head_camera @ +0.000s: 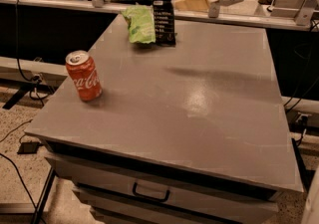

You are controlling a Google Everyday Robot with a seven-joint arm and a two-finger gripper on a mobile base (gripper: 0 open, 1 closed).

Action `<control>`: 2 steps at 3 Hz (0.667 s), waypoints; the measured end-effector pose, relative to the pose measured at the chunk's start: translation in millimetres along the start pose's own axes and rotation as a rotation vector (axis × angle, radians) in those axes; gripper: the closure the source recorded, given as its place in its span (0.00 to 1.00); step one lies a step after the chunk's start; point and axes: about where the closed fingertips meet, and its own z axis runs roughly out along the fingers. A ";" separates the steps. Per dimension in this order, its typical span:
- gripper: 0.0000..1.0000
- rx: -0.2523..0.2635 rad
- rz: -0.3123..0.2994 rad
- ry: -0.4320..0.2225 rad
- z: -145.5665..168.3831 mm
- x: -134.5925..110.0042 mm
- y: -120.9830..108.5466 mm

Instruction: Pick rxbar chocolate

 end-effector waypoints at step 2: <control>1.00 0.010 -0.048 -0.046 -15.3 -17.9 3.0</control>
Offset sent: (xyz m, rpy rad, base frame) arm -0.0095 -0.0029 0.0184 0.0234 -0.0473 0.0216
